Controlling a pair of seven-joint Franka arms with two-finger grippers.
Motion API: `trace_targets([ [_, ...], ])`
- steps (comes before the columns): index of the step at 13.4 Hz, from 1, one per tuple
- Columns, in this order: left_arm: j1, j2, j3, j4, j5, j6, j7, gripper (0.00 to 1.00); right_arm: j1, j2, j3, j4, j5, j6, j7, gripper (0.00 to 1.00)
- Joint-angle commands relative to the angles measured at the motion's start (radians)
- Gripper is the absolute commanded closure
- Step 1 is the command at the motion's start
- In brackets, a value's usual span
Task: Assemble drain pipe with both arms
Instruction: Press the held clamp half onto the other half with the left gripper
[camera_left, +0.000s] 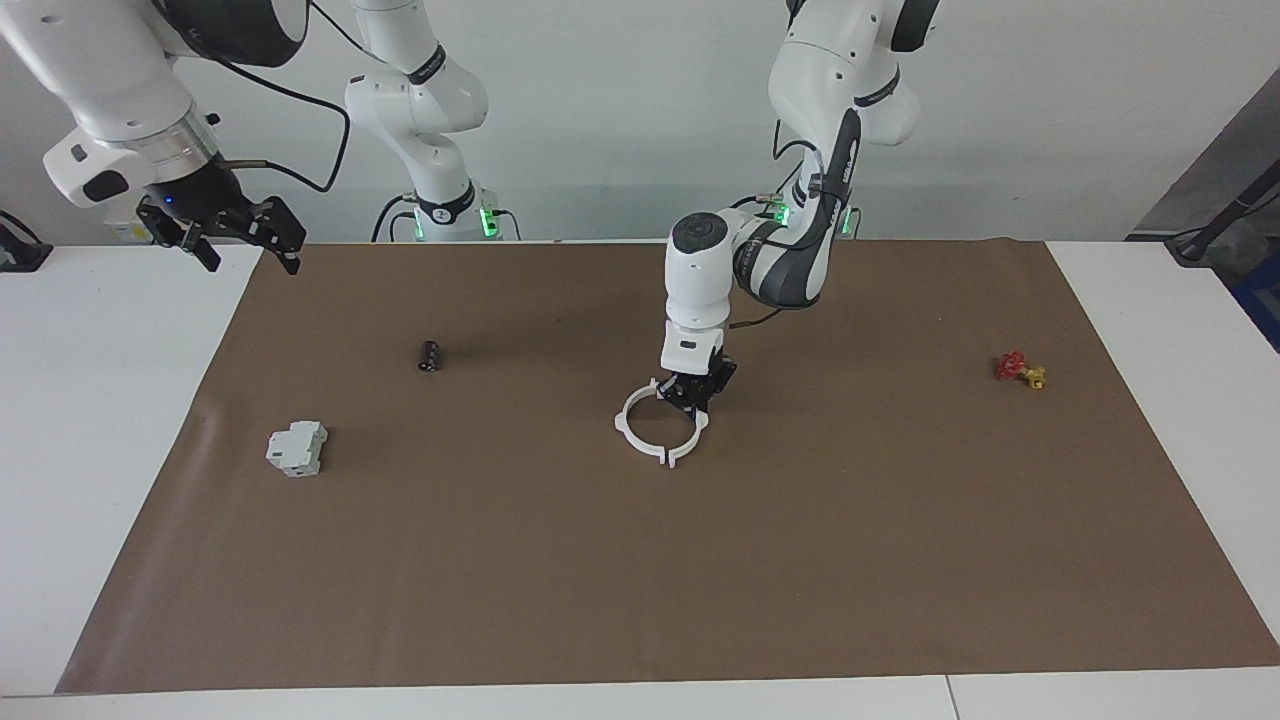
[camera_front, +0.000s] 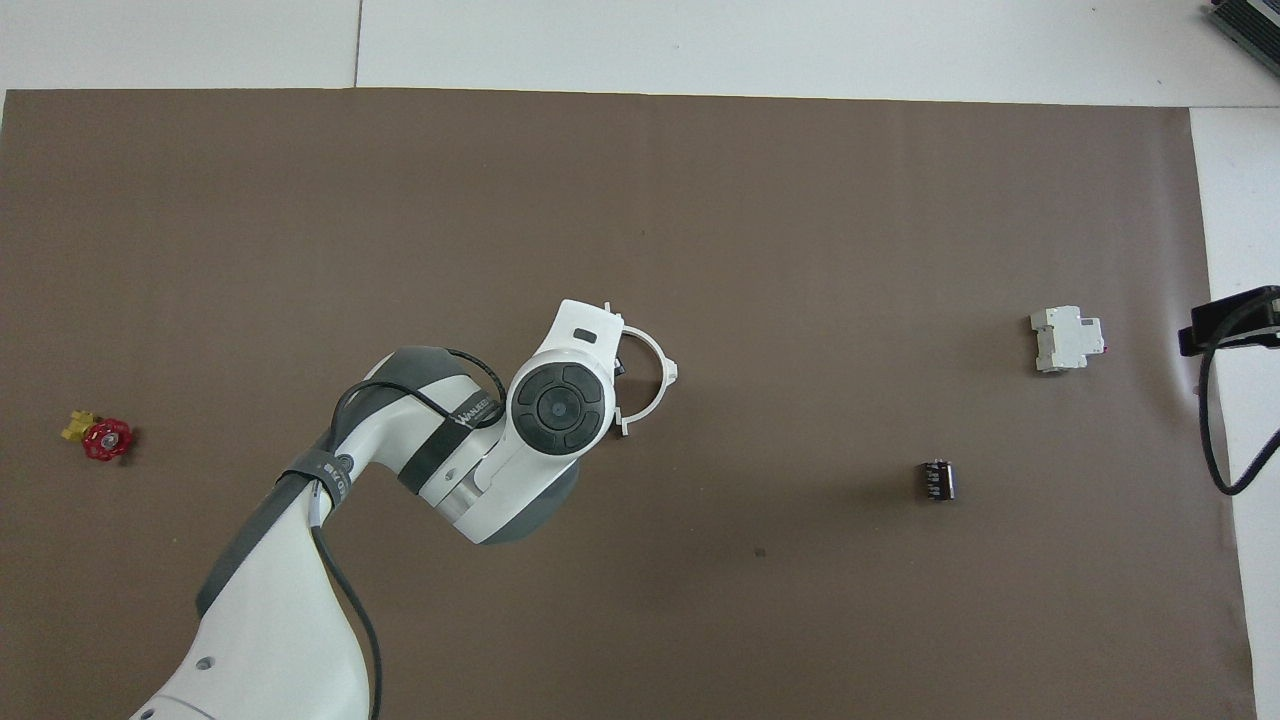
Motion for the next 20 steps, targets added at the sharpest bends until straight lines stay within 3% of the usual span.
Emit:
trace_targets([
  [1, -0.021, 0.009, 0.015, 0.007, 0.026, 0.007, -0.023, 1.0, -0.012, -0.007, 0.006, -0.01, 0.008, 0.004, 0.013, 0.0],
  [10, -0.028, 0.007, 0.014, -0.001, 0.026, 0.004, -0.023, 1.0, -0.012, -0.007, 0.006, -0.01, 0.008, 0.004, 0.013, 0.0],
  [11, -0.028, 0.007, 0.014, -0.001, 0.026, 0.004, -0.023, 0.82, -0.012, -0.007, 0.006, -0.01, 0.008, 0.004, 0.012, 0.0],
  [12, -0.028, 0.007, 0.015, -0.001, 0.026, 0.004, -0.022, 0.19, -0.012, -0.007, 0.006, -0.01, 0.008, 0.004, 0.013, 0.0],
  [13, -0.028, 0.007, 0.015, -0.001, 0.026, -0.002, -0.022, 0.0, -0.012, -0.007, 0.006, -0.01, 0.008, 0.004, 0.013, 0.0],
  [20, -0.034, 0.004, 0.014, -0.001, 0.026, -0.014, -0.022, 0.0, -0.01, -0.007, 0.006, -0.01, 0.008, 0.004, 0.013, 0.0],
])
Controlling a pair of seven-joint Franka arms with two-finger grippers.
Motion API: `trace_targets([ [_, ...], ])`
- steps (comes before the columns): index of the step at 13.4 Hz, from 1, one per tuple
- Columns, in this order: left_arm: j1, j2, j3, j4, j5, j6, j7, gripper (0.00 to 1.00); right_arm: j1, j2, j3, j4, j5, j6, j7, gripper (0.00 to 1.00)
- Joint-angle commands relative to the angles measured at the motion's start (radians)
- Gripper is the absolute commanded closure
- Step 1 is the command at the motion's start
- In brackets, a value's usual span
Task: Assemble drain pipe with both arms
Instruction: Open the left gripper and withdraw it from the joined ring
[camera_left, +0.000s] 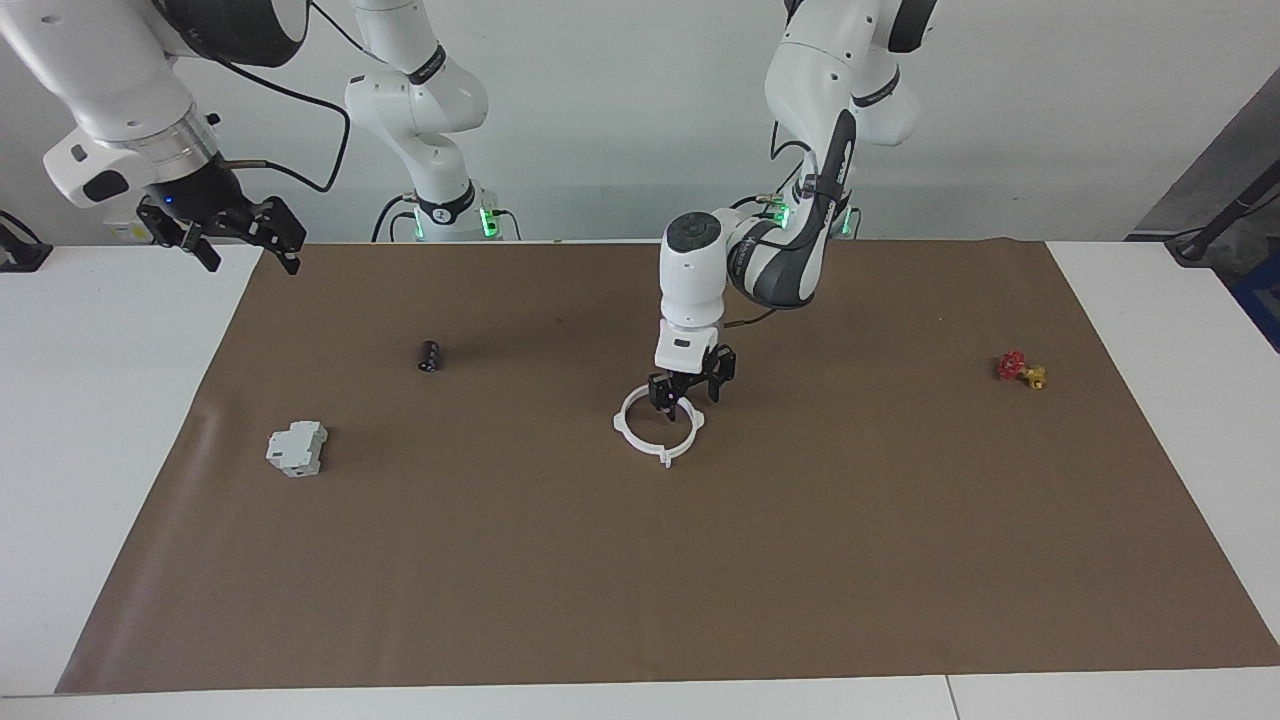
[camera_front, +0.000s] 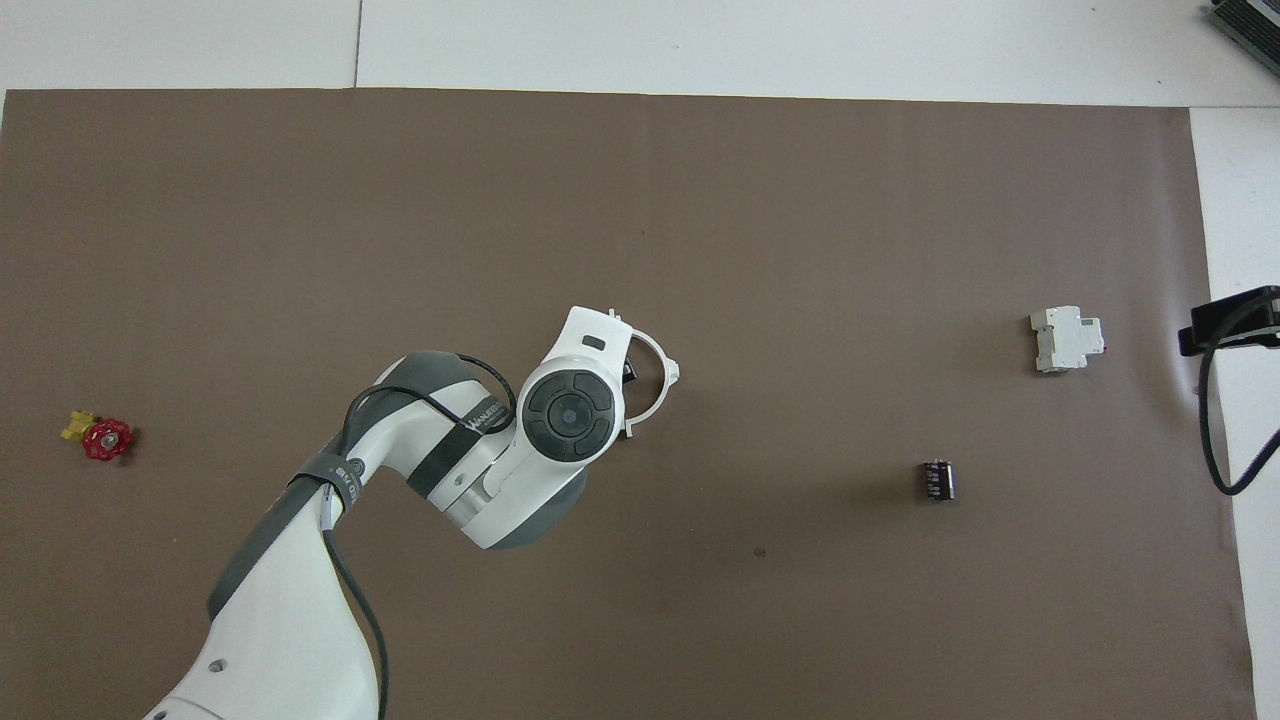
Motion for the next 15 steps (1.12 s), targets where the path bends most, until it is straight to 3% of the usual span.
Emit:
trace_targets([
  [1, -0.018, -0.001, 0.014, 0.001, 0.026, -0.034, -0.02, 0.0, -0.01, -0.007, 0.006, -0.01, 0.008, 0.004, 0.013, 0.0],
  [4, -0.012, -0.014, 0.014, 0.019, 0.026, -0.074, -0.013, 0.0, -0.01, -0.007, 0.006, -0.01, 0.008, 0.004, 0.013, 0.0],
  [7, 0.053, -0.117, 0.014, 0.03, 0.021, -0.182, 0.054, 0.0, -0.01, -0.007, 0.006, -0.01, 0.008, 0.004, 0.013, 0.0],
  [11, 0.167, -0.209, 0.02, 0.107, -0.098, -0.385, 0.315, 0.0, -0.003, -0.007, 0.006, -0.01, 0.008, 0.004, 0.01, 0.0],
  [15, 0.377, -0.277, 0.02, 0.153, -0.141, -0.546, 0.626, 0.0, -0.001, -0.007, 0.006, -0.01, 0.008, 0.004, 0.009, 0.0],
])
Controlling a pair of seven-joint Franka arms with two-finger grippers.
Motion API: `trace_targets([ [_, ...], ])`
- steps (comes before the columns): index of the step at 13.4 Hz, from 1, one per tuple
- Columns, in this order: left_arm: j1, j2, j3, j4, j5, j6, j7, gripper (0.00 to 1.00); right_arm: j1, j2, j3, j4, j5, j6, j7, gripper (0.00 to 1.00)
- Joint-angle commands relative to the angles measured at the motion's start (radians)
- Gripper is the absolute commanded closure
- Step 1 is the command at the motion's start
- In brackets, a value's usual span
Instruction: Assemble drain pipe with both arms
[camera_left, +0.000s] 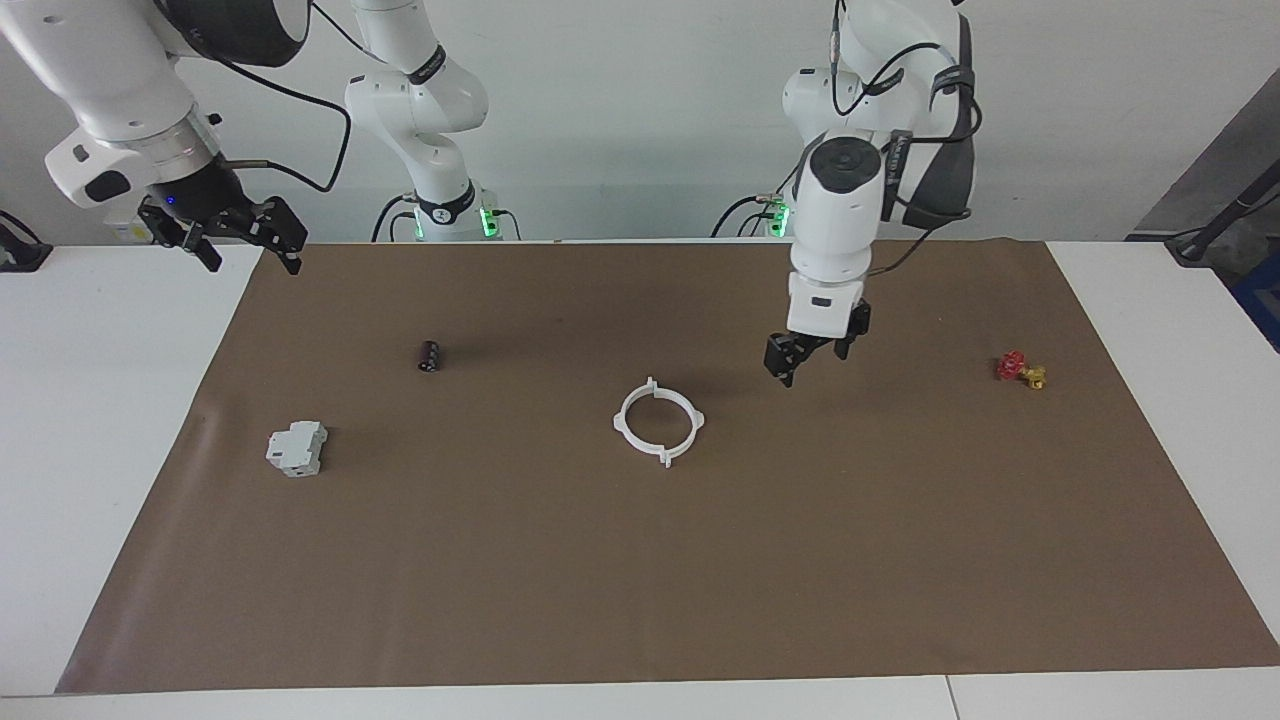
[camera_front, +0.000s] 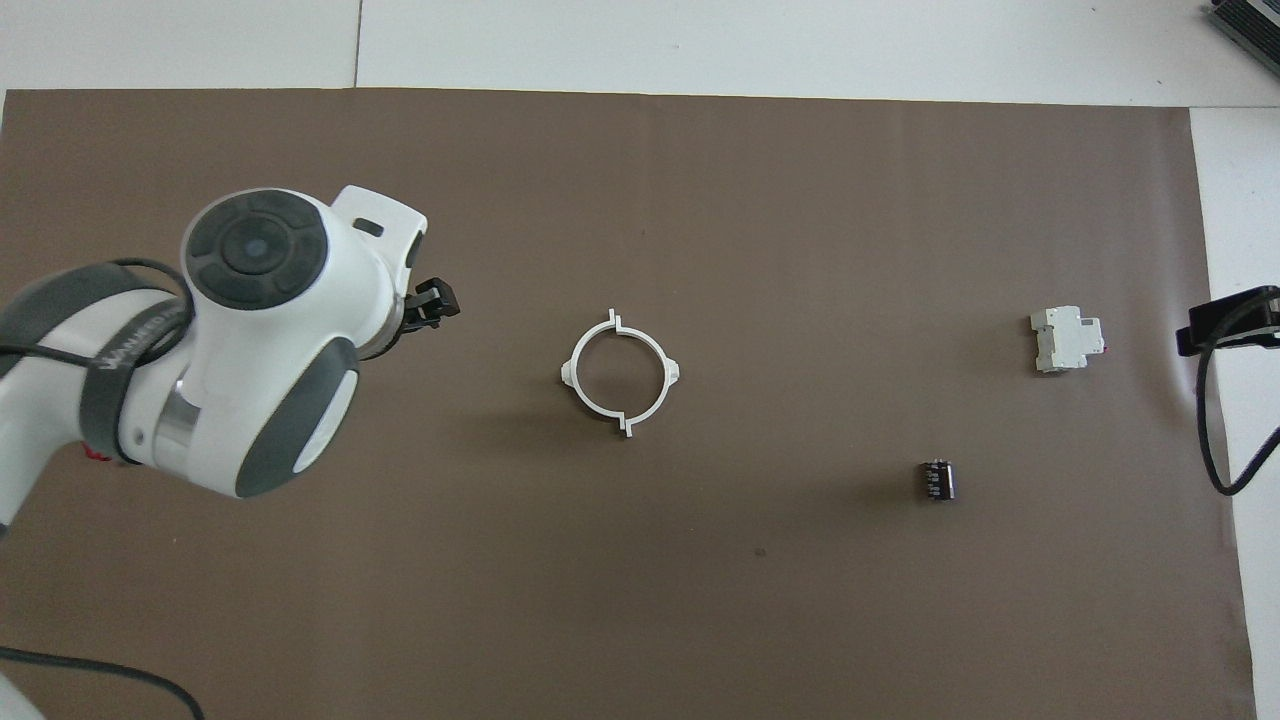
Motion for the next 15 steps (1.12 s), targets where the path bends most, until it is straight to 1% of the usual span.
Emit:
trace_targets([
  [1, 0.148, -0.045, -0.008, 0.007, -0.047, -0.073, 0.226, 0.0, -0.002, -0.007, 0.004, -0.01, 0.008, 0.004, 0.009, 0.0],
  [4, 0.31, -0.112, -0.007, 0.009, -0.132, -0.137, 0.502, 0.0, -0.002, -0.007, 0.004, -0.01, 0.008, 0.004, 0.009, 0.0],
  [6, 0.366, -0.156, -0.005, 0.007, -0.136, -0.214, 0.686, 0.0, -0.002, -0.007, 0.004, -0.01, 0.008, 0.004, 0.009, 0.0],
  [7, 0.383, -0.178, -0.005, 0.004, -0.136, -0.231, 0.731, 0.0, -0.002, -0.007, 0.004, -0.01, 0.008, 0.004, 0.009, 0.0],
  [10, 0.384, -0.206, -0.002, 0.0, -0.136, -0.26, 0.73, 0.0, -0.002, -0.007, 0.004, -0.01, 0.008, 0.004, 0.009, 0.0],
  [15, 0.361, -0.217, -0.008, -0.008, -0.133, -0.264, 0.716, 0.0, -0.002, -0.007, 0.004, -0.01, 0.008, 0.004, 0.009, 0.0],
])
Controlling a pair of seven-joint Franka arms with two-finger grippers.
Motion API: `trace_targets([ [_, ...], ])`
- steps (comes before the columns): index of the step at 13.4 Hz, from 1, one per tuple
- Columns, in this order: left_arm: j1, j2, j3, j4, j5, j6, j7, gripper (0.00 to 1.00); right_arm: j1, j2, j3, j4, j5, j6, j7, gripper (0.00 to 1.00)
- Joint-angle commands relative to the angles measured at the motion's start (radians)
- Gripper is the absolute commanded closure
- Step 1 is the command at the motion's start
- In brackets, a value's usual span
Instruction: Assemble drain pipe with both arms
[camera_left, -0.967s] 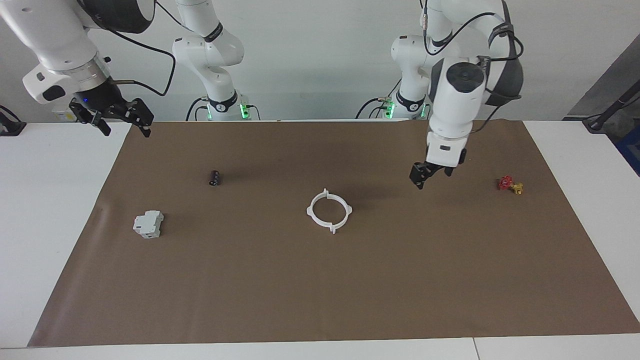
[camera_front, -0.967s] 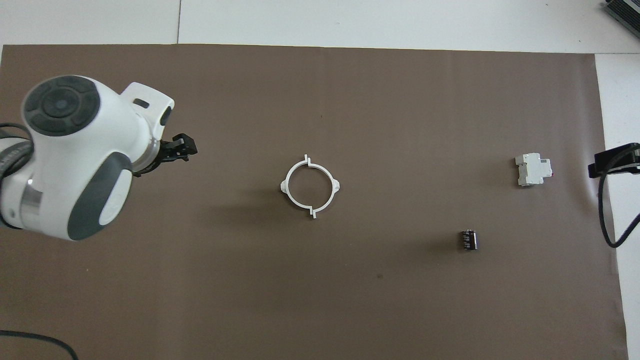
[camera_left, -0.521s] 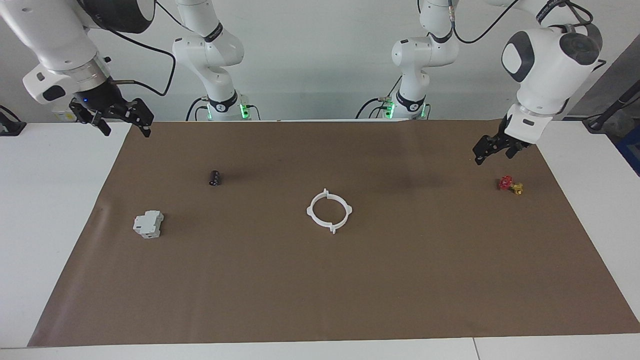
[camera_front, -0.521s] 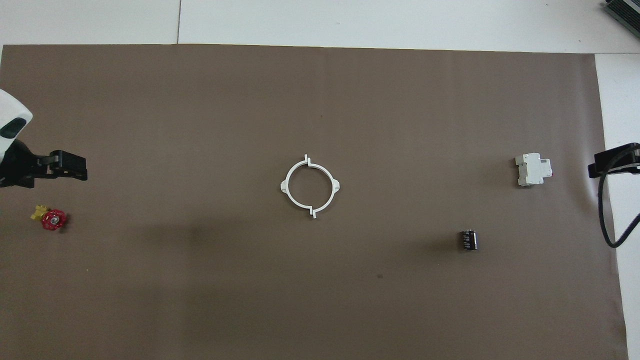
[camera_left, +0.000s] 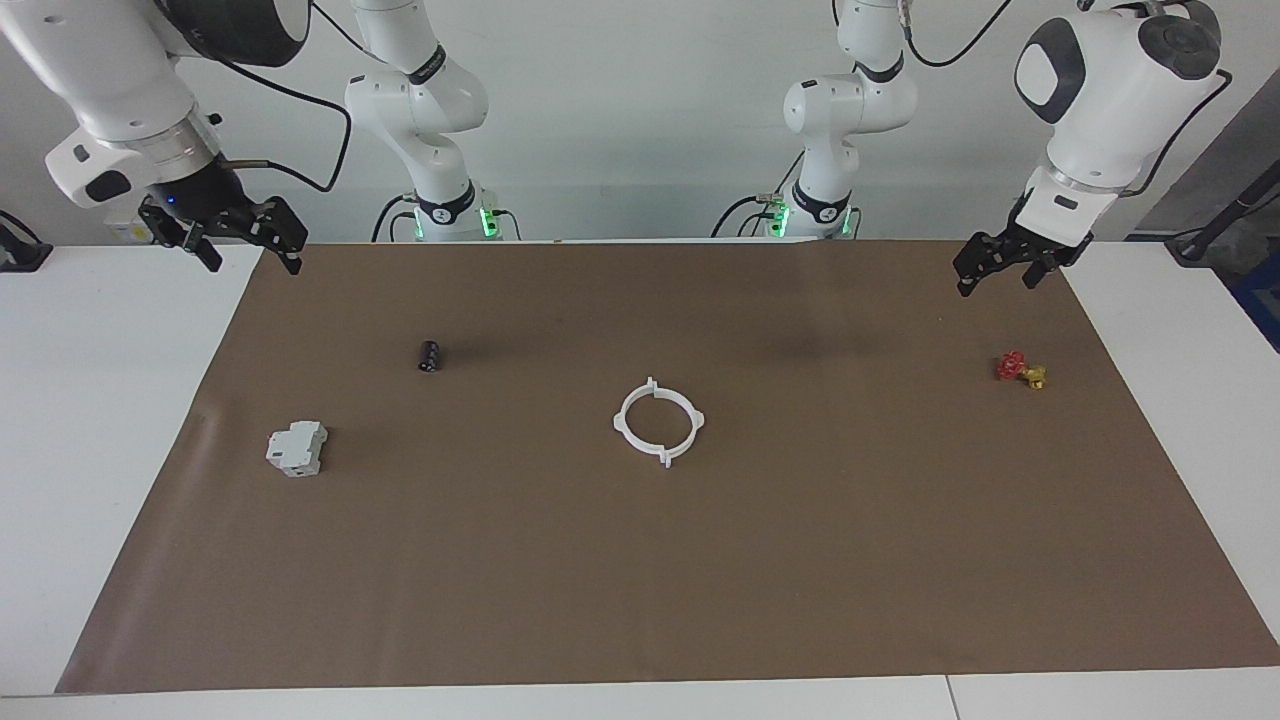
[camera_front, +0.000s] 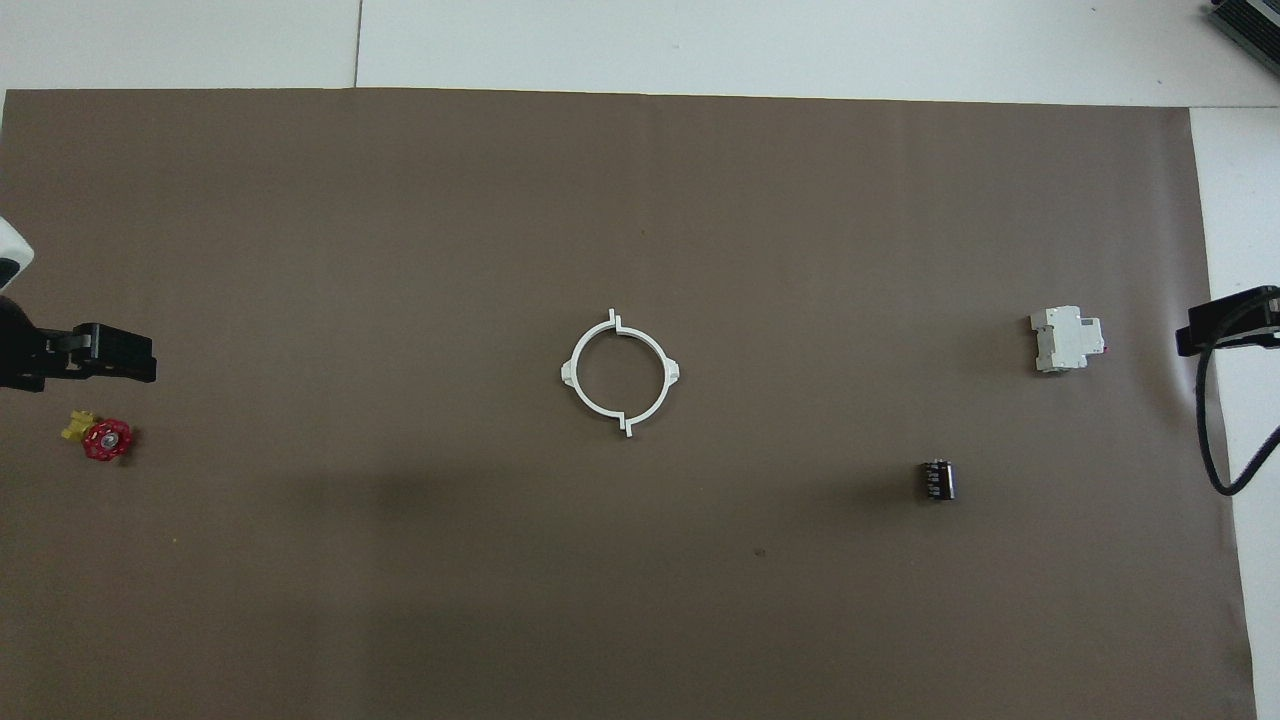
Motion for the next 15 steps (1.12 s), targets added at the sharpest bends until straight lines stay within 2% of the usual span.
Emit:
trace_targets([
  [1, -0.014, -0.024, 0.0, -0.019, -0.015, -0.018, 0.01, 0.0, -0.004, -0.007, 0.004, -0.01, 0.008, 0.004, 0.009, 0.0],
  [3, -0.058, -0.021, 0.013, -0.023, -0.015, -0.025, 0.008, 0.0, -0.004, -0.007, 0.004, -0.01, 0.008, 0.004, 0.009, 0.0],
  [5, -0.115, -0.012, 0.096, -0.011, -0.015, -0.073, 0.013, 0.0, -0.004, -0.007, 0.004, -0.01, 0.008, 0.004, 0.009, 0.0],
  [6, -0.141, -0.022, 0.098, -0.011, -0.015, -0.079, 0.014, 0.0, -0.004, -0.007, 0.004, -0.01, 0.008, 0.004, 0.01, 0.0],
  [9, -0.13, -0.064, 0.086, -0.014, -0.015, -0.09, 0.02, 0.0, -0.004, -0.007, 0.004, -0.01, 0.008, 0.004, 0.01, 0.0],
  [13, -0.115, -0.016, 0.099, 0.047, -0.016, -0.183, 0.12, 0.0, -0.004, -0.007, 0.004, -0.01, 0.008, 0.004, 0.01, 0.0],
  [15, -0.126, -0.003, 0.103, 0.041, -0.02, -0.142, 0.109, 0.0, -0.004, -0.007, 0.004, -0.01, 0.008, 0.004, 0.01, 0.0],
])
